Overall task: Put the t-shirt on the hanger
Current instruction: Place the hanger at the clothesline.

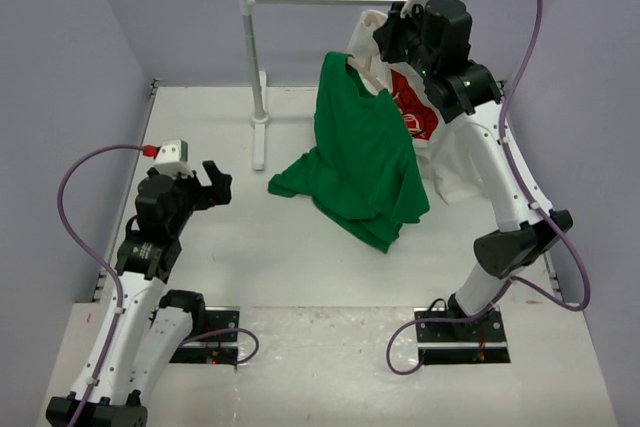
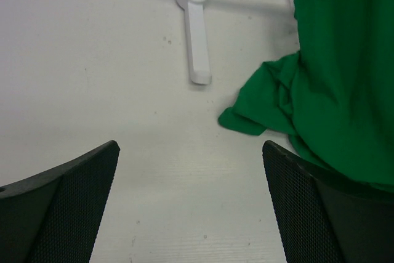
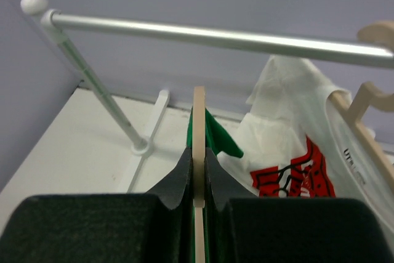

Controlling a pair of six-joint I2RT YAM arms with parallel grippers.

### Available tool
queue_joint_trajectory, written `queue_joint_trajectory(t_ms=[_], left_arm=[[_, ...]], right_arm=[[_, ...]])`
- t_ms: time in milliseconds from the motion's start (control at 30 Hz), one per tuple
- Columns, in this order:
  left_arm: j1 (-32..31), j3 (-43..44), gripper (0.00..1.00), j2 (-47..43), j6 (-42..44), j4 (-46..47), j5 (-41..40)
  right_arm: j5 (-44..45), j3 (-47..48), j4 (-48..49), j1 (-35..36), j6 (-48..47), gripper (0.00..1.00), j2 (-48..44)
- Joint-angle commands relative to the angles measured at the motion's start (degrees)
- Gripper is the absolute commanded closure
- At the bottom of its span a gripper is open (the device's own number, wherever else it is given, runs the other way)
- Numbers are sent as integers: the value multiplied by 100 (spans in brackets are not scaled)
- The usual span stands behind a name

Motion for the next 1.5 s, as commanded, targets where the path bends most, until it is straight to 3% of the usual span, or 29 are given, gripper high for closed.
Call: queue_joint_trajectory(t_ms=[0, 100, 367, 1033, 1267, 1467], left_arm=[[17, -303, 0, -119, 236, 380, 235], [13, -283, 0, -141, 238, 409, 303], [-62, -299, 0, -180, 286, 433, 303], [-290, -308, 0, -158, 368, 424, 334], [-313, -305, 0, -174, 376, 424, 402], [-321, -301, 0, -145, 385, 424, 429]], right_arm=[[835, 666, 1121, 4, -337, 100, 353], [1020, 1461, 1272, 9, -498, 100, 835], [1235, 1962, 1879, 18, -517, 100, 1355], [1399, 2065, 2154, -61, -679, 100, 2264], [1261, 1613, 2184, -90, -604, 100, 2120], [1033, 467, 2582, -79, -346, 99, 1544]])
